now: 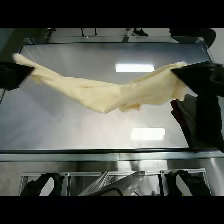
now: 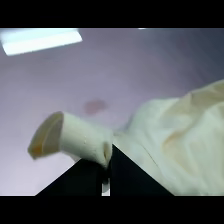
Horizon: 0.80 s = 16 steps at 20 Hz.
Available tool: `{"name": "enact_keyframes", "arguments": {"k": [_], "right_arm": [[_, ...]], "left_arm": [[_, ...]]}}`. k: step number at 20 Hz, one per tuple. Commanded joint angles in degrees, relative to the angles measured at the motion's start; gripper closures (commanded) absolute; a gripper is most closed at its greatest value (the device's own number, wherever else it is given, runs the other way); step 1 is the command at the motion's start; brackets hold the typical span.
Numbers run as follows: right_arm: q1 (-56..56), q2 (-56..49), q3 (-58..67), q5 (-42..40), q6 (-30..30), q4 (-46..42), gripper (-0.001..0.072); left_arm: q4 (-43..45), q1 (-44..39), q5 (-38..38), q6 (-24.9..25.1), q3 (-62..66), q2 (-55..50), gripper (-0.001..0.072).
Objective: Fold the shirts.
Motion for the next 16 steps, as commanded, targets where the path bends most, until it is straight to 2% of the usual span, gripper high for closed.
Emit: {"name": "enact_keyframes", "arguments": {"k": [1,4,7,12,16], "right_arm": [[-0.6,11.2,3.3,-11.2,-0.9,-8.7,0.0693],[-0.6,7.9,9.6,-14.3,-0.7,-12.2,0.0693],[-0.5,-1.9,13.1,-12.6,0.1,-12.2,0.0693],[2.6,-26.1,11.2,-1.0,1.9,-11.8,0.0692],[5.7,-46.5,5.5,-1.1,2.1,-11.8,0.0692]], "left_arm": [[2.0,4.7,0.6,-0.3,10.3,5.6,0.0694],[0.9,6.9,-0.7,-2.6,21.9,-2.1,0.0694],[0.1,2.8,-2.7,-2.7,28.1,-12.5,0.0694],[0.3,-6.4,-4.3,-0.3,18.9,-31.1,0.0693],[0.6,-9.7,-1.5,3.5,11.6,-49.0,0.0693]]}}
